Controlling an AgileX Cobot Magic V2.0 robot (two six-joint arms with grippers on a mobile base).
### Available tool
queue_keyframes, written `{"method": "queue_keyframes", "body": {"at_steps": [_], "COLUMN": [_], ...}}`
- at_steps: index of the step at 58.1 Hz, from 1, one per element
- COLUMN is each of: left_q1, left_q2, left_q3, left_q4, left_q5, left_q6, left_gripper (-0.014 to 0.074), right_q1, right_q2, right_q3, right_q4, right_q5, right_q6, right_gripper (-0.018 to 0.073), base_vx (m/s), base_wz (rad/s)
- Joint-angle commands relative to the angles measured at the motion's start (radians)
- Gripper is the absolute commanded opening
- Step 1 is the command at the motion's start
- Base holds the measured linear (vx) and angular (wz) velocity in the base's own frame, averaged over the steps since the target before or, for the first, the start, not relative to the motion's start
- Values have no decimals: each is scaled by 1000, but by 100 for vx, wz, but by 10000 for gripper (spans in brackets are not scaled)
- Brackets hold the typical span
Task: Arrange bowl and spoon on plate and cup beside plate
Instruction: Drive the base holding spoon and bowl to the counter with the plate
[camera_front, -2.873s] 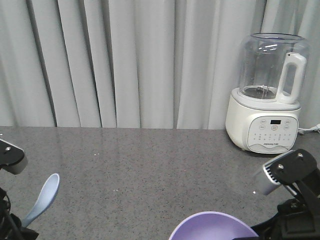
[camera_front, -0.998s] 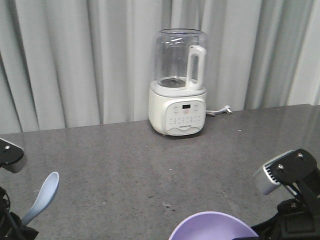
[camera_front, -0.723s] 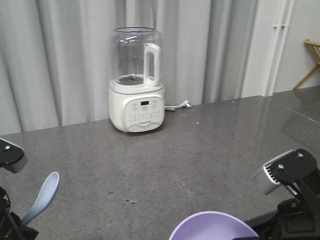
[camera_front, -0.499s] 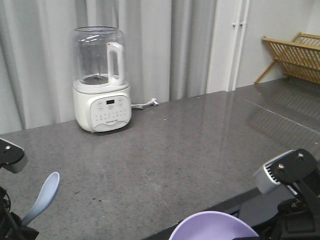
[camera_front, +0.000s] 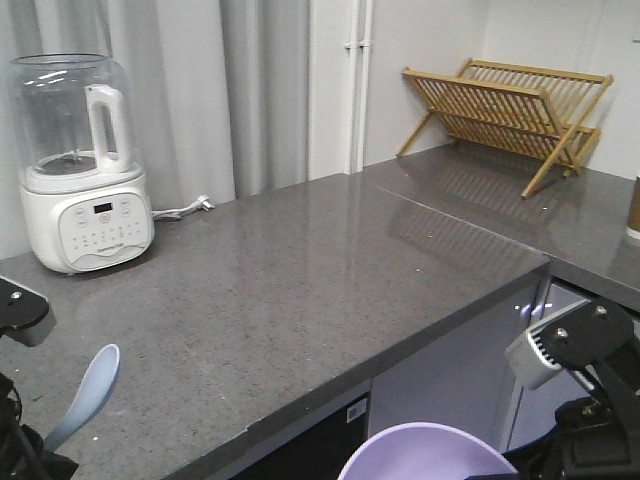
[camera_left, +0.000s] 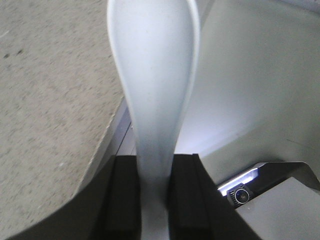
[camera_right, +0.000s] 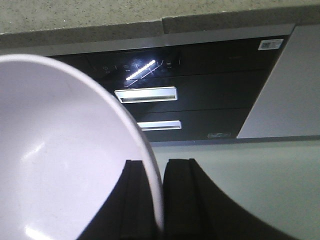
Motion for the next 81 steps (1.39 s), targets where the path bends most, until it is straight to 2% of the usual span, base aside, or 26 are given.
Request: {"method": "queue_keyframes", "body": {"at_steps": [1, 81], "left_q1": [-6, -6], "left_q2": [-23, -23], "left_q3": [-23, -23], "left_q4": [-9, -9], "left_q5": [-52, -52], "left_q6": [-2, -2], "left_gripper": [146, 146], "right_q1": [-1, -1], "right_q2": [-20, -20], "right_q3": [-31, -31], "right_q4": [23, 24], "right_q5": [-54, -53], "right_q6": [-4, -4], "right_gripper": [116, 116], "base_vx": [-3, 5], "base_wz": [-33, -42]}}
